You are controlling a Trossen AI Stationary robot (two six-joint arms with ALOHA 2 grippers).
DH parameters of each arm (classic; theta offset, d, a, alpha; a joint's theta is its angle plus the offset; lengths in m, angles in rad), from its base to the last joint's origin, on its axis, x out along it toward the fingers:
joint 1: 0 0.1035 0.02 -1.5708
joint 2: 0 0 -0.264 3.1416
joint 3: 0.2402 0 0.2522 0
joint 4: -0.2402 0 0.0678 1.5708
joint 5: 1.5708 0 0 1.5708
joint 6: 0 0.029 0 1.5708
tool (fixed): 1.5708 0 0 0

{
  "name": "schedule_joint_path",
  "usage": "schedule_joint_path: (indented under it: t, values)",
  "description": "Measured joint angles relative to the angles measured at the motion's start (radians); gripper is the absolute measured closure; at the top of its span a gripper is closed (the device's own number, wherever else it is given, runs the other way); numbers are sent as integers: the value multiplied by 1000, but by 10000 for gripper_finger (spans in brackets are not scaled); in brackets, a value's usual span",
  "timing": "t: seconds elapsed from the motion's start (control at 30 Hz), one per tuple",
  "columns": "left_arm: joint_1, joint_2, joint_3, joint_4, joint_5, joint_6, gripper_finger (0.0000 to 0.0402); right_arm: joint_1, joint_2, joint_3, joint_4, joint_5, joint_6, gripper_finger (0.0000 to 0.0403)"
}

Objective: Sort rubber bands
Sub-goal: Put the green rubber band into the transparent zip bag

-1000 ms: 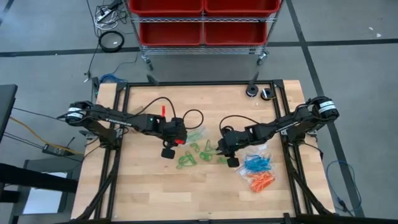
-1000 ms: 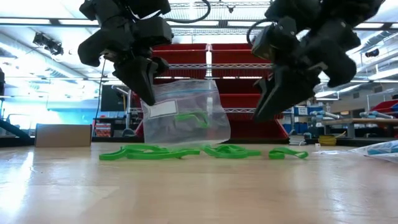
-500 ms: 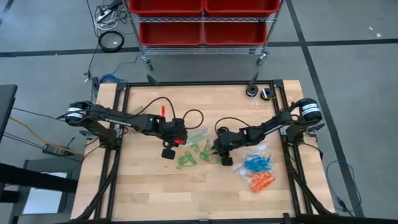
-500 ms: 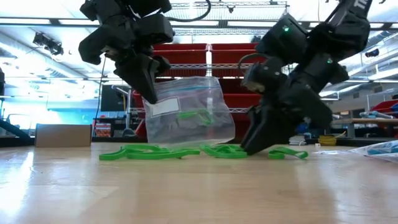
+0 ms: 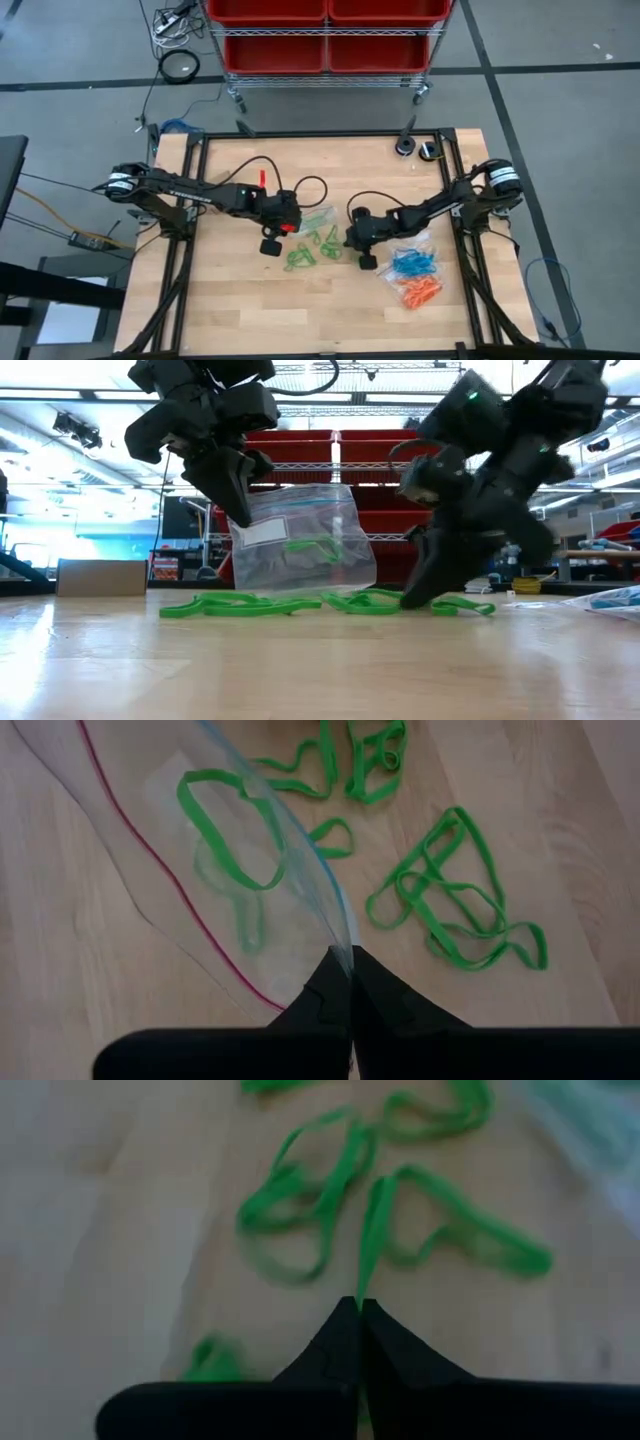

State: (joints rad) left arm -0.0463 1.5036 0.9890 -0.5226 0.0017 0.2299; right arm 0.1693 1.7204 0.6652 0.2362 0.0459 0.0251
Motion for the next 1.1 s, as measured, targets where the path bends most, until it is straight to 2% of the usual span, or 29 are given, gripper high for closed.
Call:
schedule_joint_path:
  t: [0.1, 0.3, 0.47, 0.6, 0.77, 0.97, 1.1]
  values:
    - [0, 0, 0, -1, 0, -3, 400, 31, -65, -4, -33, 7, 3, 402]
    - [0, 0, 0, -1, 0, -4, 400, 77, -214, 0, 12, 83, -22, 403]
    - [0, 0, 0, -8, 0, -7, 400, 67, -266, 98, 35, 192, -125, 403]
    - [0, 0, 0, -1, 0, -15, 400, 14, -209, 231, 17, 185, -204, 403]
    - [0, 0, 0, 36, -1, -32, 400, -50, -87, 385, -169, 174, -216, 403]
    - [-2, 0, 0, 32, -5, -33, 400, -80, -1, 496, -220, 166, -217, 403]
    - [-2, 0, 0, 30, -6, -34, 400, -91, 24, 548, -282, 117, -231, 403]
